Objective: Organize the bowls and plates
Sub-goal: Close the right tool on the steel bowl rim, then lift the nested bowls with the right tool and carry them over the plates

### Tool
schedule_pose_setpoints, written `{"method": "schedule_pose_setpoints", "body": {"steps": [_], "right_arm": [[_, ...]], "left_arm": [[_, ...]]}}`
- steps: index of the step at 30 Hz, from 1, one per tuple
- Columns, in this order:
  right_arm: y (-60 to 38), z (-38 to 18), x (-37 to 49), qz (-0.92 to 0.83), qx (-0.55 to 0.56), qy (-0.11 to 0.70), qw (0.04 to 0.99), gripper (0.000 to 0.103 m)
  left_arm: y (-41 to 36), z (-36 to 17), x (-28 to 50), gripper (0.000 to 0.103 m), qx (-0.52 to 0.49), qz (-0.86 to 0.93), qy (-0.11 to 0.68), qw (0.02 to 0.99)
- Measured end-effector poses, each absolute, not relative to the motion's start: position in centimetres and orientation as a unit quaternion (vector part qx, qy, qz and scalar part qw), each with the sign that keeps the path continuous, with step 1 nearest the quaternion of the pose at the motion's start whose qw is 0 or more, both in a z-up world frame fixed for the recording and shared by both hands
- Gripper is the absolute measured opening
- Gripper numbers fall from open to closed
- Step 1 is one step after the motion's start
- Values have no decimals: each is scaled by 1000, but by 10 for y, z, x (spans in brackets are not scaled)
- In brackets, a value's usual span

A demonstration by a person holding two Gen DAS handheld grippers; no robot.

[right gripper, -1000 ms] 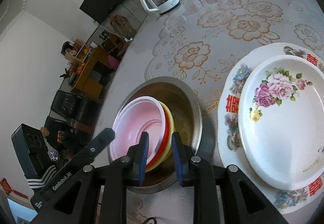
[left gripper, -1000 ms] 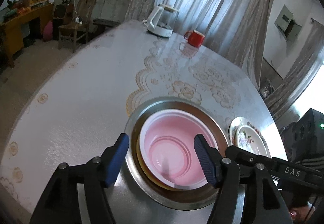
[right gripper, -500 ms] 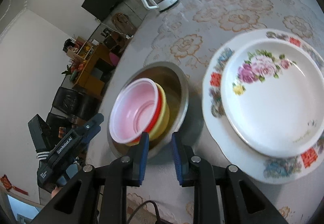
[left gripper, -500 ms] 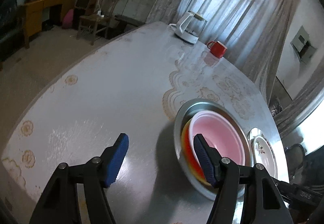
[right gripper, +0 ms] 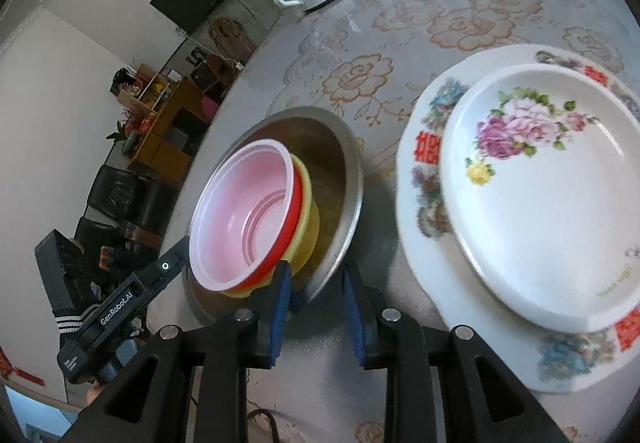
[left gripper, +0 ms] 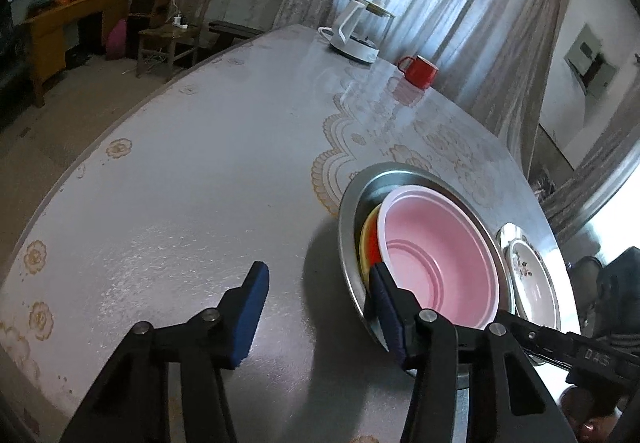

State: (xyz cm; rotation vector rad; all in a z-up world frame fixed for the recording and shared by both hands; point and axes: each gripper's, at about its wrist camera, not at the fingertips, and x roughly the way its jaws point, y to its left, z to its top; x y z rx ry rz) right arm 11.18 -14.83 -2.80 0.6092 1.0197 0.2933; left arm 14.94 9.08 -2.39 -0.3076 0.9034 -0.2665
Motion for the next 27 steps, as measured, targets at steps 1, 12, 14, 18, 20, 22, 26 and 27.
{"method": "schedule_pose_setpoints", "body": {"steps": [1,12,14,18,20,22,26,27], "right_arm": [[-146,-30,114,141,288,480,817,26],[-130,-33,128,122,243,483,832,28],[-129,-33,128,121,235,479,837,28],[-131,-34,129,128,231,467,844,26],[-132,-34,127,131,230,462,846,26],[-133,-33,125,133,233,457,848,25],[-138,-35,123,137,243,449,849,24],[-138,-35,121,138,245,448,849,23]], "left_arm": [[91,-25,151,53,-151,-130,435,878],[98,-38,166,53,-205,-179,462,844],[93,-39,166,44,-202,-198,462,840],[77,-36,162,26,-171,-229,450,846],[71,-33,159,26,-142,-224,439,858],[70,-33,158,27,-132,-225,433,863],[74,-35,155,26,-139,-229,426,864],[75,-36,154,26,-140,-230,423,865]]}}
